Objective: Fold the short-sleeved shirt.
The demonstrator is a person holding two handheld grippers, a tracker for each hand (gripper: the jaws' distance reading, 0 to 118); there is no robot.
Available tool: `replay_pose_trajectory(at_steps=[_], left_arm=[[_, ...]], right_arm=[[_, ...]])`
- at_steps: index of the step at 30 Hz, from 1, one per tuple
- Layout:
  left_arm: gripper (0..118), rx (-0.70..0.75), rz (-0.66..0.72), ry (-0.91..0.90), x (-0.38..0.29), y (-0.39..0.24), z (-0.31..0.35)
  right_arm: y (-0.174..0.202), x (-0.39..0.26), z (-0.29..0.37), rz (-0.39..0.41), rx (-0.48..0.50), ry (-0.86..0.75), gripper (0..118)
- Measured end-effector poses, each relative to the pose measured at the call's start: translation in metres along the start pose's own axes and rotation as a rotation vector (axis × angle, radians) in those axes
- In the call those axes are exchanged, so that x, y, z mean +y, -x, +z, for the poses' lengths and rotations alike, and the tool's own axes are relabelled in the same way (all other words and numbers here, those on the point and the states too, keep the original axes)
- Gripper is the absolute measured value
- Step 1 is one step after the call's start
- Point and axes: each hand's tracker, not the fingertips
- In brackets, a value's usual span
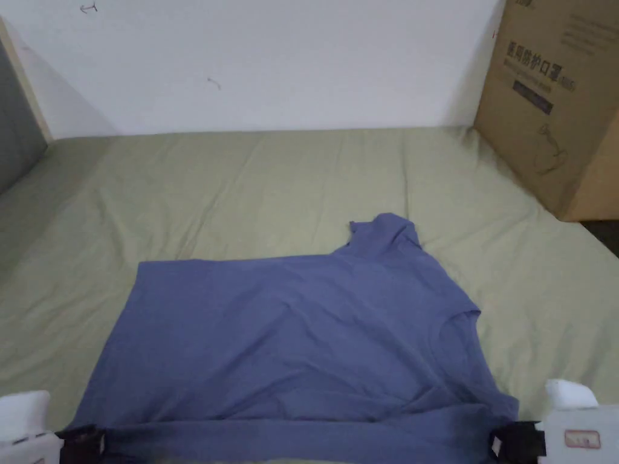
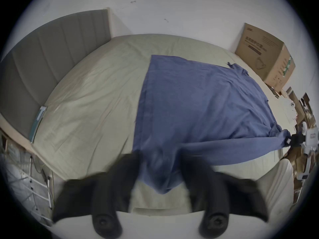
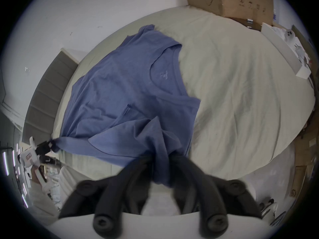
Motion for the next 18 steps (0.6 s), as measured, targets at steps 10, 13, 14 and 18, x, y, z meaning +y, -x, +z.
replay_pose_trajectory(at_steps=[10,13,14,18], left_arm=[[72,-0.087,0.067,-0.13,-0.015,-0.007,0.083],[19,-0.107,0.086,-0.172,-0.029,-0.013,0.104],[3,-0.109,0.087,-0.177,-0.034,-0.016,0.107],[0,-0.083,0.057,-0.144,-0.056,-0.02,0.105]], right_arm=[[0.033,-0.02,0.074,0.225,-0.128,-0.284,87],[0.051,-0.044,0.102,0.273,-0.145,-0.362,9],[0.053,-0.05,0.102,0.24,-0.14,-0.38,7],[0.051,-0.074,0.086,0.185,-0.073,-0.293,6]])
